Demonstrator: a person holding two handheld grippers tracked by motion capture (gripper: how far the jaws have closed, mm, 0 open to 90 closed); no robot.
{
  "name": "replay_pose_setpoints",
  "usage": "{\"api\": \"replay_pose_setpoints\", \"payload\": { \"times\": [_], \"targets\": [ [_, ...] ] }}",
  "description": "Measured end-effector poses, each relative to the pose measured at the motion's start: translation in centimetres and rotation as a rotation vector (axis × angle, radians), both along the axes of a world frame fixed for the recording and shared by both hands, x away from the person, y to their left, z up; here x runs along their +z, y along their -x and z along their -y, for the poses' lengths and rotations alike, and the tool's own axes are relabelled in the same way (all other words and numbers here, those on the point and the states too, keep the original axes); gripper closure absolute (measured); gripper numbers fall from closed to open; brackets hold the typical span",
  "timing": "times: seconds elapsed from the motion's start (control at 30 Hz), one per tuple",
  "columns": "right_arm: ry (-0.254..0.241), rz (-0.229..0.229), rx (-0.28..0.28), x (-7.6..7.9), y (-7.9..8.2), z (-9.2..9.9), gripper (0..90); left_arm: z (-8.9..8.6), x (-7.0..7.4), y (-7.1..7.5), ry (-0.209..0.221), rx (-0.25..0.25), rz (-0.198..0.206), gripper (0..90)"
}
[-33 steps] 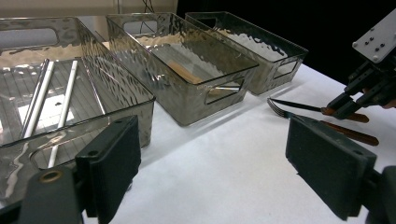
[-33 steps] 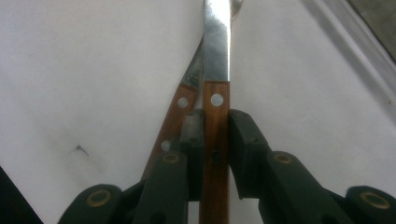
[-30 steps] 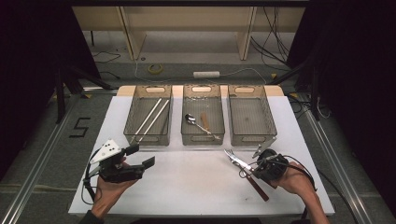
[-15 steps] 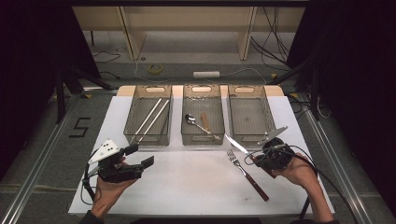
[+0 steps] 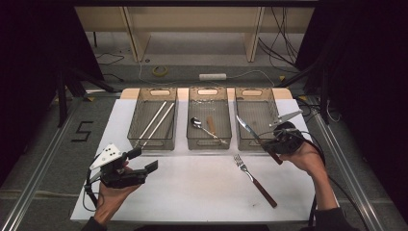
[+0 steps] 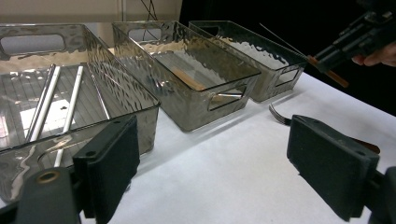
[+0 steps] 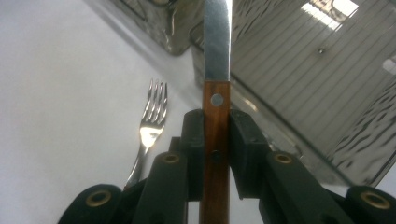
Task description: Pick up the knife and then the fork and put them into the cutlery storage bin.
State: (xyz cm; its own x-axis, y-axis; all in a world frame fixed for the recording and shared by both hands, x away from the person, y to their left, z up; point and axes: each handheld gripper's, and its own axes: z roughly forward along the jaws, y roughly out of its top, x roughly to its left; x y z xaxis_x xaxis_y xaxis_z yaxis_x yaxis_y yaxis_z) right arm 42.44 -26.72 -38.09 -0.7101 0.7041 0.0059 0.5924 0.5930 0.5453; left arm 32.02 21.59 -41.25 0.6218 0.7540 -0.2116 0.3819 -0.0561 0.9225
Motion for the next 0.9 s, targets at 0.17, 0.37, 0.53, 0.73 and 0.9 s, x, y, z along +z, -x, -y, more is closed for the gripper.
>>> {"api": "replay_pose_setpoints", "payload": {
  "times": [0.17, 0.37, 0.53, 0.73, 0.9],
  "targets": [
    [-0.010, 0.011, -0.016, 0.6, -1.2, -0.2, 77.6, 0.0, 0.0, 0.0, 0.000, 0.001, 0.001, 16.1],
    [-0.016, 0.021, -0.038, 1.4, -2.6, -0.6, 77.5, 0.0, 0.0, 0.0, 0.001, 0.002, 0.004, 16.0],
    [-0.020, 0.027, -0.049, 1.8, -3.7, -1.0, 77.6, 0.0, 0.0, 0.0, -0.002, 0.001, 0.005, 16.0],
    [-0.025, 0.030, -0.062, 2.2, -4.7, -1.5, 77.5, 0.0, 0.0, 0.0, -0.002, 0.001, 0.005, 16.0],
    [-0.035, 0.039, -0.078, 2.3, -5.4, -1.8, 77.5, 0.0, 0.0, 0.0, -0.003, 0.002, 0.008, 16.0]
  ]
}}
